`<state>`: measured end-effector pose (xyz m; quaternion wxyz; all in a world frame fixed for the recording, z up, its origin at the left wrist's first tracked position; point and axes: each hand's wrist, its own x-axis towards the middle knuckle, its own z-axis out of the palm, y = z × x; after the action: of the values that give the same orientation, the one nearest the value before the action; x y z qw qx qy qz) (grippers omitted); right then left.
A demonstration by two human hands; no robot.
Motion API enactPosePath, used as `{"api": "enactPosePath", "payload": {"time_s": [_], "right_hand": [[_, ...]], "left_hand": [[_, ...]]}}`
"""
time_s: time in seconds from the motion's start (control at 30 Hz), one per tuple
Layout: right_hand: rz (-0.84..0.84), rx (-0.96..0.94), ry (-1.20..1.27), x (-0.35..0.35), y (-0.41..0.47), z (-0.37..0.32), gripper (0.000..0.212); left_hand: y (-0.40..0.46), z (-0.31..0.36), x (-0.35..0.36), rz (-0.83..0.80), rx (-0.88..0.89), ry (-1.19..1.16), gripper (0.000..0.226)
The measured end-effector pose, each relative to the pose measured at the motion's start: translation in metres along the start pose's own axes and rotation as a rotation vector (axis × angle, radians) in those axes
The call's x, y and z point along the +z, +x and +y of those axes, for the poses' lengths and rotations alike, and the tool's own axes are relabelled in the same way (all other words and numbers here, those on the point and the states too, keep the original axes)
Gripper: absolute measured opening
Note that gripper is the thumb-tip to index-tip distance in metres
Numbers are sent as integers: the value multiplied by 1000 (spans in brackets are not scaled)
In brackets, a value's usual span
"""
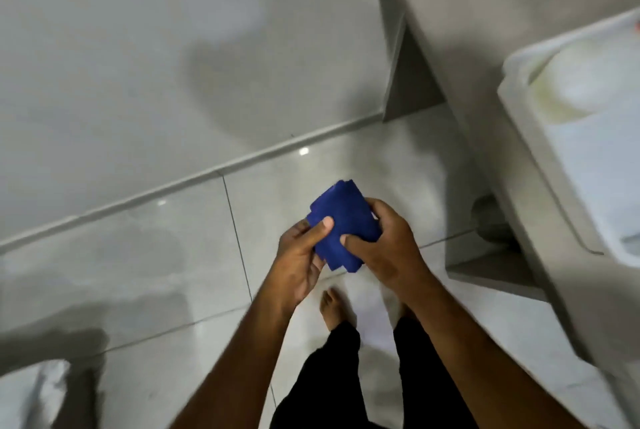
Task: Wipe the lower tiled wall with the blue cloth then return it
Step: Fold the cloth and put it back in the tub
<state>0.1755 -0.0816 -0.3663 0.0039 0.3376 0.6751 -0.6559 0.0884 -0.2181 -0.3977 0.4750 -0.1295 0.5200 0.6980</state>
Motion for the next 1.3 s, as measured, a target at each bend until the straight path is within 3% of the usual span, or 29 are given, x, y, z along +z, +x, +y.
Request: {"api": "enactPosePath", "payload": {"time_s": [0.2,0.37,0.47,0.57,0.7,0.83,0.93,1.07,1.3], "right_hand": [[86,-154,-129,-27,-51,-101,17],[157,-222,-90,-54,-69,-129,29],[259,-233,-96,-76,-80,-128,48],[382,-248,-108,-105,-91,-121,54],[586,-266,-207,-164,-105,-105,53],[746,-119,-306,-229,-104,-82,49],[740,23,-323,-272,-91,-64,44],[688,155,-442,-299,-65,-44,40],[505,211,-698,-303,-32,-24,39]], "left_hand": [[-78,87,63,125,220,109,66],[-93,116,99,42,309,269,63],[-90,114,125,62,348,415,63],[-82,99,157,72,400,583,40],[-63,71,217,-6,460,766,26],[-40,41,288,-107,597,1046,25],[-18,19,334,-177,671,1252,25],[13,-3,366,-171,609,1466,26],[40,-27,374,-93,575,1865,24]]}}
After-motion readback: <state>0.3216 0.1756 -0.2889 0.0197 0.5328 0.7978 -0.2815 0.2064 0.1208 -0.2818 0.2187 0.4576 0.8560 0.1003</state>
